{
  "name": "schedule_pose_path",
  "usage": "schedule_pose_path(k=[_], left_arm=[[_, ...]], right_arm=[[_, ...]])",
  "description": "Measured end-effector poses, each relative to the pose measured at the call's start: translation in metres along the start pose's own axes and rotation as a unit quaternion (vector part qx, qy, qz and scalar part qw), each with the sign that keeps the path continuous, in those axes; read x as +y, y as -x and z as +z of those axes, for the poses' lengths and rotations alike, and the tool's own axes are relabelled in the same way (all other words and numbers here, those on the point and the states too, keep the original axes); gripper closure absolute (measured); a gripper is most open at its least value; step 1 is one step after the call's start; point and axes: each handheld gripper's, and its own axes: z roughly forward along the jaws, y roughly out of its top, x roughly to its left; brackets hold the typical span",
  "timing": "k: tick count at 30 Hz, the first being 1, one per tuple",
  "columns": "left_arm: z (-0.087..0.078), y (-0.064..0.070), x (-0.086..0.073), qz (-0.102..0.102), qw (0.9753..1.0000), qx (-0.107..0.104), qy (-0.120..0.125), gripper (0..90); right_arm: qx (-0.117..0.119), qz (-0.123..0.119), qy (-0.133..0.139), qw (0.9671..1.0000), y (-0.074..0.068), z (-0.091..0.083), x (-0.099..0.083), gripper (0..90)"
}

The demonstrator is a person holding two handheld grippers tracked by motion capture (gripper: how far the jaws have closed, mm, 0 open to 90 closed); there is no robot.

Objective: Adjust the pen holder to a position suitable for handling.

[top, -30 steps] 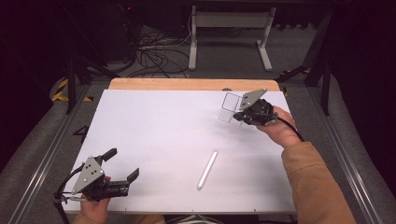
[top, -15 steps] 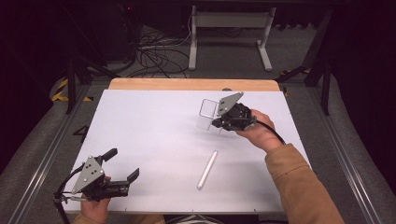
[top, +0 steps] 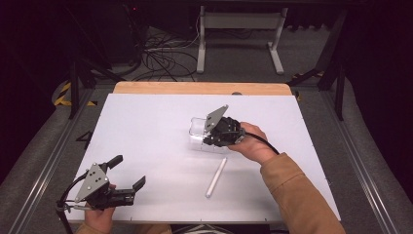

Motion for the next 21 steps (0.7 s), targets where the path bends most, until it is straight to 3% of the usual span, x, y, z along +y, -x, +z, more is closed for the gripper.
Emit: schedule_pose_path(k=[11, 21], left_arm=[[0.001, 0.000, 0.000, -0.001, 1.0000, -0.003, 0.000, 2.5], [0.002, 0.000, 0.000, -0.003, 1.0000, -0.007, -0.001, 2.5]], right_arm=[[0.034, -0.011, -0.013, 0.9993, -0.006, 0.019, 0.014, 87.0], [0.042, -0.014, -0.029, 0.9986, -0.008, 0.028, 0.017, 85.9]])
